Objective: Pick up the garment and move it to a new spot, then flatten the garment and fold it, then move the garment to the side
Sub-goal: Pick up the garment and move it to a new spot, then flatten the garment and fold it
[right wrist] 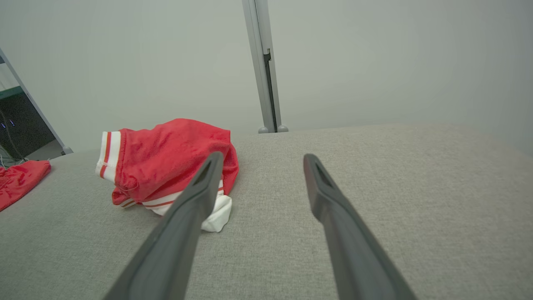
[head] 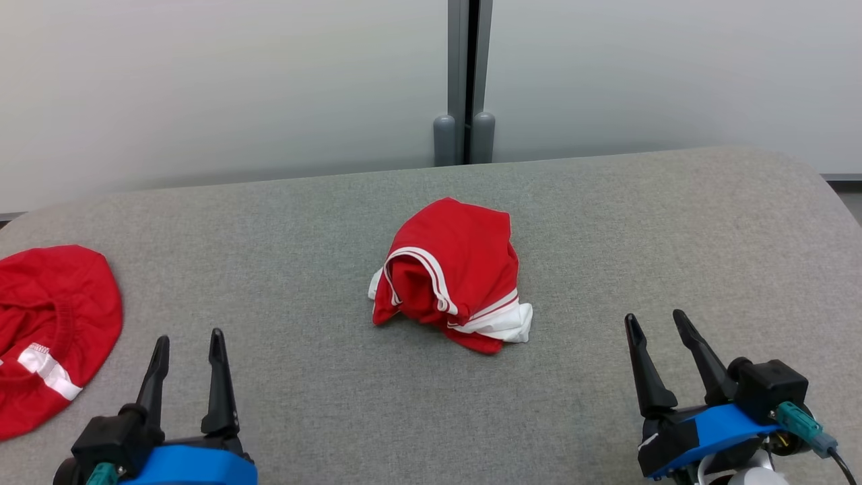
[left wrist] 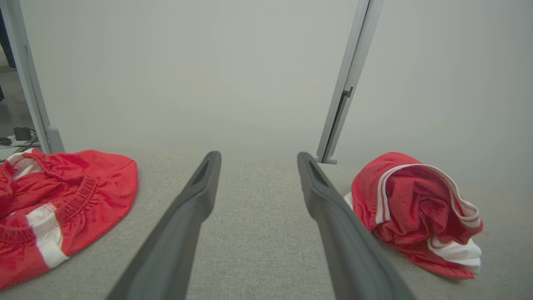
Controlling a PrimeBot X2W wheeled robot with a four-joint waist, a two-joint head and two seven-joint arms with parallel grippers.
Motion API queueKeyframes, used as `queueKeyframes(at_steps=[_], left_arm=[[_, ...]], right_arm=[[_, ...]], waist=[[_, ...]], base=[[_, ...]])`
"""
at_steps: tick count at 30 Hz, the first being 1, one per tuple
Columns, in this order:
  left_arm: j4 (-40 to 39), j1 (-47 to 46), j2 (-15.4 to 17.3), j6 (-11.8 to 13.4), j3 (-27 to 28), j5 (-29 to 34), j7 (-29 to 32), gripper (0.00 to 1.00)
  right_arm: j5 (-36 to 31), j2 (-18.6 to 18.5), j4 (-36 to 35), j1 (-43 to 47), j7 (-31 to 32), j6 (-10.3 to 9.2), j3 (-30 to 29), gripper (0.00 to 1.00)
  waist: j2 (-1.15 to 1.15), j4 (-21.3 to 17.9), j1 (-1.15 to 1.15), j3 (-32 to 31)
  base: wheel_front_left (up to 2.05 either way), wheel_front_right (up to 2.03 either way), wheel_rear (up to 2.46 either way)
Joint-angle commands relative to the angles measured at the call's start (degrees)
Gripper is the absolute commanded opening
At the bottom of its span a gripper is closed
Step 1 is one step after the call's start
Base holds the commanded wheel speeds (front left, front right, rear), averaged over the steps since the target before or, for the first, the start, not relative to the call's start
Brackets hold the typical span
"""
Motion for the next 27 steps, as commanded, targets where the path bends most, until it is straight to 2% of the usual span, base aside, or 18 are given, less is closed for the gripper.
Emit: queueKeyframes(at_steps=[1,6,19,22,27], left_arm=[[-0.3,1.4,0.1,0.6,0.3,0.9,-0.4,1.0],[-0.8,3.7,-0.1,1.5,1.0,2.1,-0.4,1.0],[-1.7,3.9,0.3,0.7,0.3,1.9,-0.4,1.0],[-1.5,3.2,0.3,0.5,0.0,1.9,-0.1,1.0],[-1.8,2.0,0.2,0.5,-0.6,2.0,0.5,1.0]], right_arm=[[-0.3,-0.3,0.2,0.6,0.2,0.03,-0.3,1.0],[-0.3,-0.2,1.0,1.1,0.2,0.04,-0.5,1.0],[0.6,-0.2,1.3,-0.1,0.1,0.03,1.1,1.0],[1.1,-0.2,0.6,-1.9,0.6,0.04,4.6,1.0],[-0.1,-0.3,2.4,-6.9,4.2,0.03,14.5,1.0]], waist=[[0.0,0.0,0.01,-0.1],[0.0,0.0,0.01,-0.2],[0.0,0.3,0.01,-0.1],[0.0,0.1,0.01,0.3],[0.0,0.2,0.01,1.7]], base=[[0.0,0.0,0.0],[0.0,0.0,0.0],[0.0,0.0,0.0],[0.0,0.0,0.0],[0.0,0.0,0.0]])
